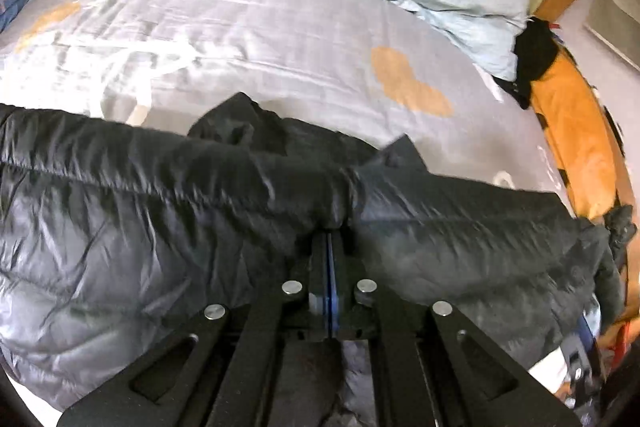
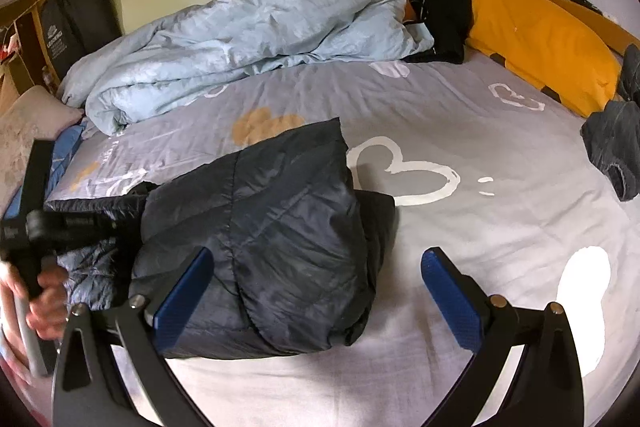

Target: Fold large clothes

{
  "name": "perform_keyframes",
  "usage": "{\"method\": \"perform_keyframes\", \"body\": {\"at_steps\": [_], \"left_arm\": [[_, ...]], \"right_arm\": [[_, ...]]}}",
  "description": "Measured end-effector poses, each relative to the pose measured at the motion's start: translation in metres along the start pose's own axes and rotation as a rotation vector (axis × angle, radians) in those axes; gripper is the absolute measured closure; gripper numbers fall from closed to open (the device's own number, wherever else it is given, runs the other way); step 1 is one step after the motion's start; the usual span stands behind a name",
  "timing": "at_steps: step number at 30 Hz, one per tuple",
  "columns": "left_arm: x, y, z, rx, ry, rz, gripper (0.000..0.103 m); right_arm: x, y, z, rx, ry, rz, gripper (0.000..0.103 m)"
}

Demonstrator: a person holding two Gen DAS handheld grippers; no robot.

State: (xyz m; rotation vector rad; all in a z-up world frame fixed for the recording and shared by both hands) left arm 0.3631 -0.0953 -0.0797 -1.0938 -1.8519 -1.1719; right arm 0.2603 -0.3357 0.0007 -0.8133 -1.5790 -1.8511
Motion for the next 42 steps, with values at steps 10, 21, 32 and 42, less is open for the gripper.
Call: {"method": "perform_keyframes", "body": {"at_steps": [10, 21, 32, 42], "left_arm": [[-0.023, -0.006, 0.005, -0.011, -0.097, 0.090, 0.100], [0.144, -0.076, 0.003, -0.292, -0.008, -0.280, 0.064], [0.210, -0.078, 0.076, -0.242, 0.029, -0.486, 0.006], [0.182, -0.055, 0.158, 0.013, 0.099, -0.429, 0.006]], "right_arm": [[-0.002, -0.004, 0.001, -0.022, 0.025, 0.014, 0.000], [0.020, -0.038, -0.009, -0.366, 0.237, -0.033, 0.000], [-0.012, -0.047, 0.006, -0.428, 0.251, -0.117, 0.000], [-0.040, -0.042, 0.006, -0.402, 0.134, -0.117, 0.082]]}}
Point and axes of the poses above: each gripper's, at about its wrist camera, not at the fingertips, and x roughly against the way its jaws point, z to its left, y to its top, the point moved 5 cm from there along -x, roughly the way its jaws point, and after that the axes turned 3 degrees about x, right-handed, at the moved point
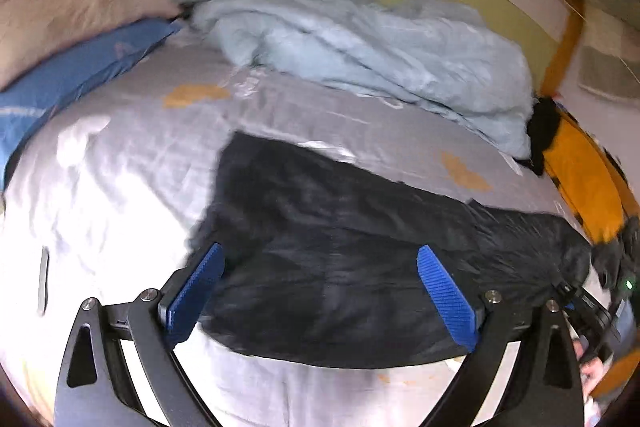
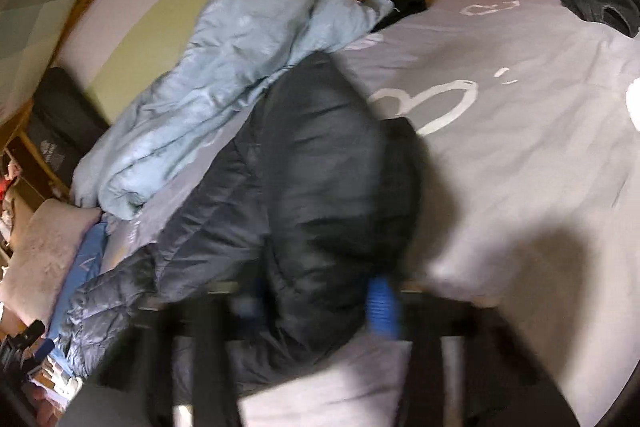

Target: Fold large clothes

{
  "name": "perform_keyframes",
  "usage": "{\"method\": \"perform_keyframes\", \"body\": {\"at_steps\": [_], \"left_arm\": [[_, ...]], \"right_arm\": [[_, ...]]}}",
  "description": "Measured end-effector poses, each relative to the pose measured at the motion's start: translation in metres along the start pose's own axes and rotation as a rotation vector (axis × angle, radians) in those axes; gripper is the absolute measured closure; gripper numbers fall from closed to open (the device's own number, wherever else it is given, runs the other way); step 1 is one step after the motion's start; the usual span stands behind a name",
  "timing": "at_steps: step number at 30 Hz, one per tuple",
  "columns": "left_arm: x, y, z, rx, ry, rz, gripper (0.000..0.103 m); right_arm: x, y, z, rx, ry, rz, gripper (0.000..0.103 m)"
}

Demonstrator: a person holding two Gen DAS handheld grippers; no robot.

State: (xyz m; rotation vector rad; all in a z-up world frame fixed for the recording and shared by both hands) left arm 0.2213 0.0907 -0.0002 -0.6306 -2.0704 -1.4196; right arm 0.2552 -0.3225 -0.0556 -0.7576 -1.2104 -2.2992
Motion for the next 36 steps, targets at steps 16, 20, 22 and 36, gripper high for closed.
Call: {"method": "perform_keyframes", "body": {"at_steps": [16, 20, 22, 36], "left_arm": [[-0.048, -0.076, -0.018, -0.040, -0.078, 0.214, 0.090], [-0.027, -0.091, -0.049, -0.085, -0.271, 0.254, 0.095], [-0.015, -0.103, -0.070, -0.081, -0.402, 0.310, 0.095], [-0.054, -0.117, -0.064, -0.085, -0.268, 0.316, 0.089]], "right_arm": [[0.079, 0.066, -0.006, 0.293, -0.117, -0.136, 0.087], [0.097, 0.072, 0.009, 0.343, -0.113, -0.184, 0.087], [0.114, 0.079, 0.012, 0.358, -0.135, -0.227, 0.087], [0.124, 0.006, 0.125, 0.537, 0.259, -0.132, 0.083]]}}
Point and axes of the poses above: each gripper's, at about its wrist camera, not at the fingertips, and x roughly against the way its jaws point, z to its left, y to its top, the point moved 5 cm from there along -x, roughly the way its jaws point, and after that the axes turned 3 degrees about x, right-handed, at the moved point
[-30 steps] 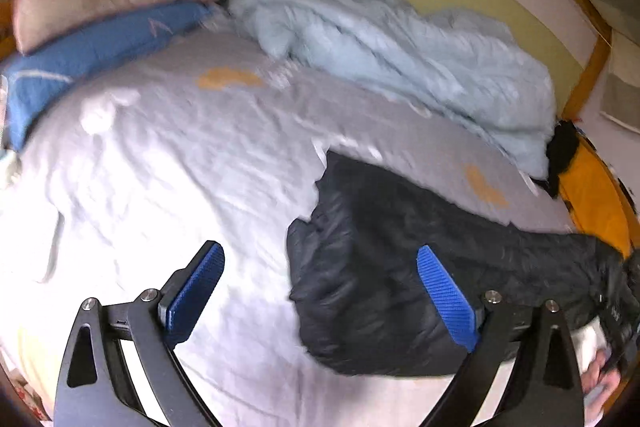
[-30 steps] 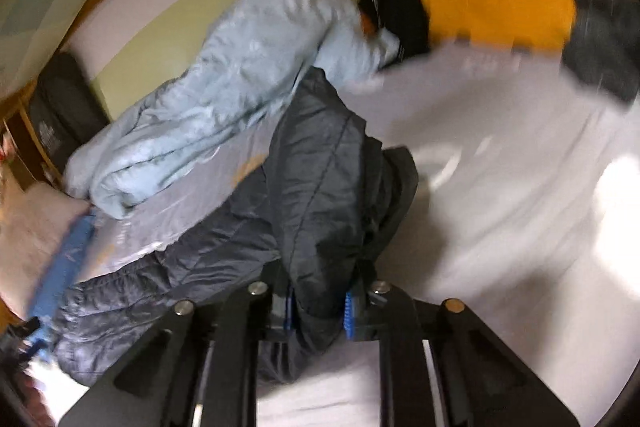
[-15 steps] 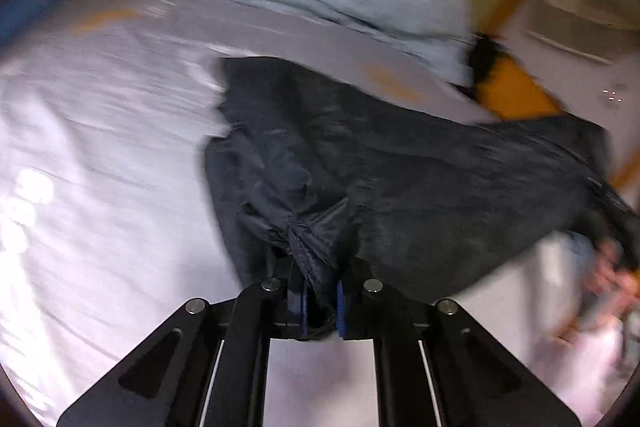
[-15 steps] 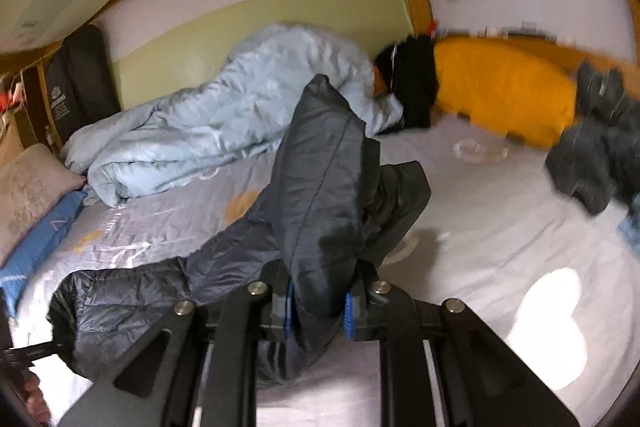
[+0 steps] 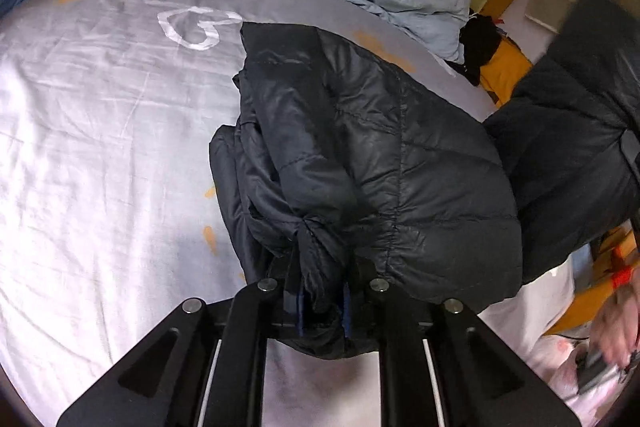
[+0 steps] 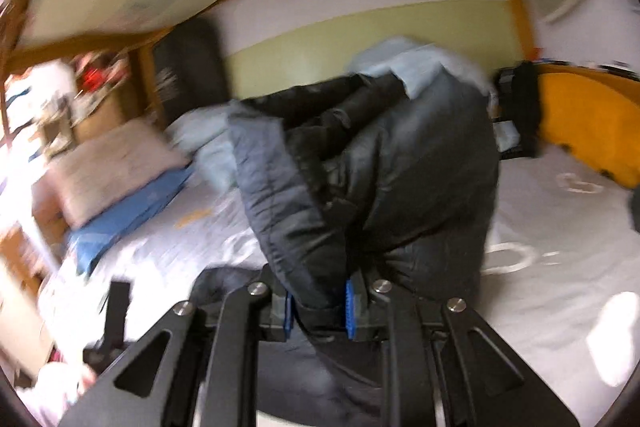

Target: Fold large clothes

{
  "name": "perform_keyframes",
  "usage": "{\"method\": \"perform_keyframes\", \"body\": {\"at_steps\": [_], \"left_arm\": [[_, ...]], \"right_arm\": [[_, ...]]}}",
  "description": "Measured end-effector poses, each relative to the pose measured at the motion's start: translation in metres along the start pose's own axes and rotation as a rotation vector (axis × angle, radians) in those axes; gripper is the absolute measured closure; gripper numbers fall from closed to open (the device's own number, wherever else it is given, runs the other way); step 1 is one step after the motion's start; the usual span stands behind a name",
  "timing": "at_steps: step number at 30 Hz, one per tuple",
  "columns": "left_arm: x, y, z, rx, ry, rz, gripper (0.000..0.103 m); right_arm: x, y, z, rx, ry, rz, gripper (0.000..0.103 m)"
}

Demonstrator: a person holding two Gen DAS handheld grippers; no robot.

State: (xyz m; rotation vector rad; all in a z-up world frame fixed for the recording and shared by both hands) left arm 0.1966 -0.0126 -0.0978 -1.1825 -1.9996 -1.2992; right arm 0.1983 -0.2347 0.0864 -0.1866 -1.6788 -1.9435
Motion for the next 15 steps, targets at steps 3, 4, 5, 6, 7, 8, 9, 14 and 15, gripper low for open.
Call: {"method": "perform_keyframes", "body": {"at_steps": [3, 4, 5, 6, 7, 8, 9, 14, 15], "left_arm": [[0.004, -0.002, -0.007, -0.018, 0.025, -0.015, 0.086], [0.004, -0.002, -0.007, -0.019, 0.026, -0.017, 0.084], [0.002, 0.001, -0.009, -0.018, 0.029, -0.018, 0.084], [0.002, 0.002, -0.008, -0.018, 0.032, -0.018, 0.082], [0.001, 0.003, -0.007, -0.023, 0.045, -0.020, 0.080], [-0.001, 0.005, -0.005, -0.026, 0.064, -0.027, 0.079], [-0.002, 0.007, -0.003, -0.022, 0.079, -0.033, 0.078], [-0.003, 0.007, 0.001, -0.010, 0.091, -0.023, 0.077], [-0.002, 0.006, 0.000, -0.017, 0.096, -0.025, 0.077]], "right_arm": [[-0.025, -0.025, 0.025, 0.043, 0.050, 0.075, 0.081], [-0.031, -0.031, 0.028, 0.052, 0.056, 0.093, 0.080], [-0.034, -0.036, 0.030, 0.055, 0.071, 0.108, 0.077], [-0.037, -0.038, 0.031, 0.054, 0.082, 0.117, 0.070], [-0.038, -0.040, 0.031, 0.045, 0.100, 0.121, 0.064], [-0.035, -0.039, 0.030, 0.034, 0.115, 0.118, 0.047], [-0.030, -0.035, 0.028, 0.025, 0.123, 0.105, 0.030], [0.010, -0.012, 0.010, 0.027, 0.048, -0.037, 0.023], [0.013, -0.007, 0.000, 0.011, 0.001, -0.057, 0.019]]}}
Point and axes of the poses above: each gripper's, at about its wrist camera, not at the fingertips, and x roughly against the way its jaws point, z to its left, y to its top, the point moved 5 cm from there along -x, roughly the way its jaws point, and after that the axes turned 3 degrees about x, right-handed, at the moved point
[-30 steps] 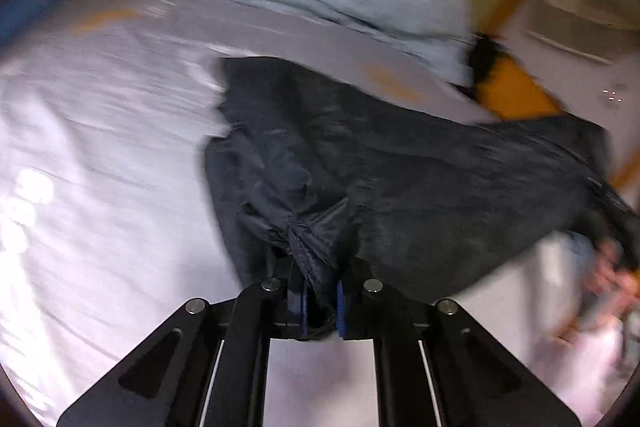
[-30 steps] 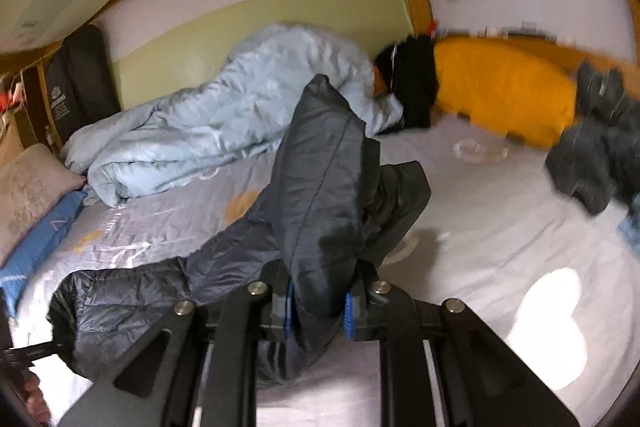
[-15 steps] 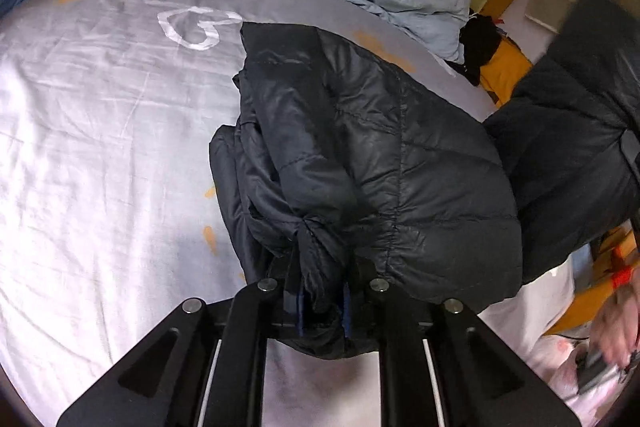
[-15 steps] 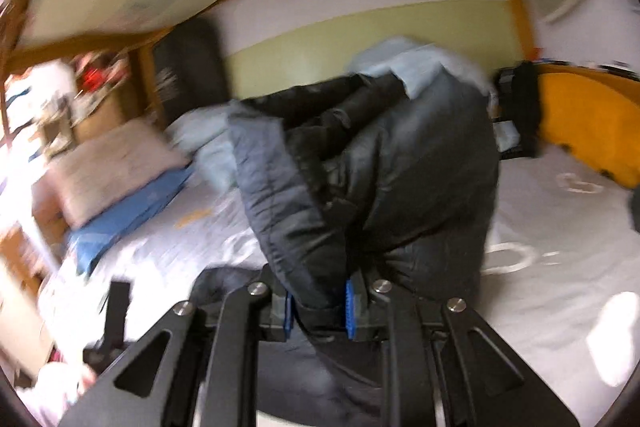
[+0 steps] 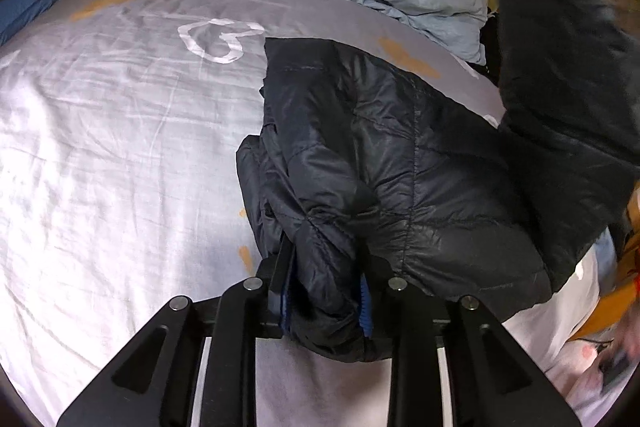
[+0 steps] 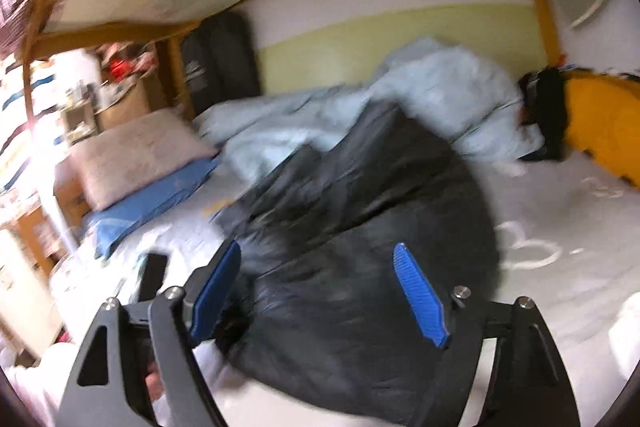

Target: Fold large clothes

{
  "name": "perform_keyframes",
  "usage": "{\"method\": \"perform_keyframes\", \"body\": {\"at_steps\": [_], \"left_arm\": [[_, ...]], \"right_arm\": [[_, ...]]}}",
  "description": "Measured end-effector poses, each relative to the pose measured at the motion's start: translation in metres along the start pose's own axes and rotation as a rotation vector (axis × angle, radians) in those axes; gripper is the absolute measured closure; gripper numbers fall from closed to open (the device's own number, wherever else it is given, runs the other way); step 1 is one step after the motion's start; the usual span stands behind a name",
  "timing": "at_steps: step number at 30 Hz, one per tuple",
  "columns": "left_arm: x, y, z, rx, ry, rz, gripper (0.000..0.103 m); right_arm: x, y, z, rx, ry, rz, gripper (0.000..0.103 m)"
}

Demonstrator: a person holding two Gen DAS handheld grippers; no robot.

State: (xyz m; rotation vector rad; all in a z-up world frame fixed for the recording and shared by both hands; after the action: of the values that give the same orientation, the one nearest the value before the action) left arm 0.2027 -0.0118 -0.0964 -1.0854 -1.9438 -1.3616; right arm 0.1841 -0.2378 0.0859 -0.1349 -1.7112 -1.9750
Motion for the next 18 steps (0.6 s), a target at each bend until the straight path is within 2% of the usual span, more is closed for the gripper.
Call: {"method": "perform_keyframes", "body": {"at_steps": [2, 5, 7, 10, 13, 15, 16, 18], "left_arm": [[0.000, -0.001, 0.000, 0.002, -0.001, 0.006, 0.076], [-0.003, -0.003, 0.001, 0.000, -0.013, 0.022, 0.075], [-0.003, -0.004, -0.001, -0.017, -0.011, 0.025, 0.075], [-0.004, -0.008, -0.008, -0.079, 0.005, 0.026, 0.075], [-0.004, -0.009, -0.008, -0.080, 0.003, 0.026, 0.075], [-0.003, -0.008, -0.006, -0.065, -0.015, 0.029, 0.075], [-0.002, -0.008, -0.006, -0.064, -0.021, 0.027, 0.075], [0.010, -0.006, -0.010, -0.111, -0.004, -0.015, 0.075]], "right_arm": [[0.000, 0.006, -0.029, -0.066, -0.136, -0.024, 0.018], [-0.018, 0.000, -0.086, -0.213, -0.300, 0.023, 0.018], [-0.039, -0.012, -0.120, -0.301, -0.339, 0.092, 0.018], [-0.079, -0.033, -0.137, -0.362, -0.212, 0.246, 0.018], [-0.095, -0.049, -0.127, -0.390, -0.044, 0.302, 0.018], [-0.100, -0.052, -0.109, -0.358, 0.067, 0.333, 0.018], [-0.101, -0.054, -0.098, -0.319, 0.094, 0.345, 0.018], [-0.101, -0.057, -0.080, -0.238, 0.083, 0.349, 0.018]]}}
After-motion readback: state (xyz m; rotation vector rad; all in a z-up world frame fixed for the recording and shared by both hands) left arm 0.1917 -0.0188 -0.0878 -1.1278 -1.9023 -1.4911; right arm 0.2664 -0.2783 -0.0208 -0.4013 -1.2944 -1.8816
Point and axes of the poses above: each gripper's, at about its wrist camera, not at the fingertips, and x roughly against the way its jaws point, z to its left, y to its top, the point moved 5 cm from there along -x, roughly the way its jaws point, and after that the axes turned 3 degrees about x, right-handed, at the moved point
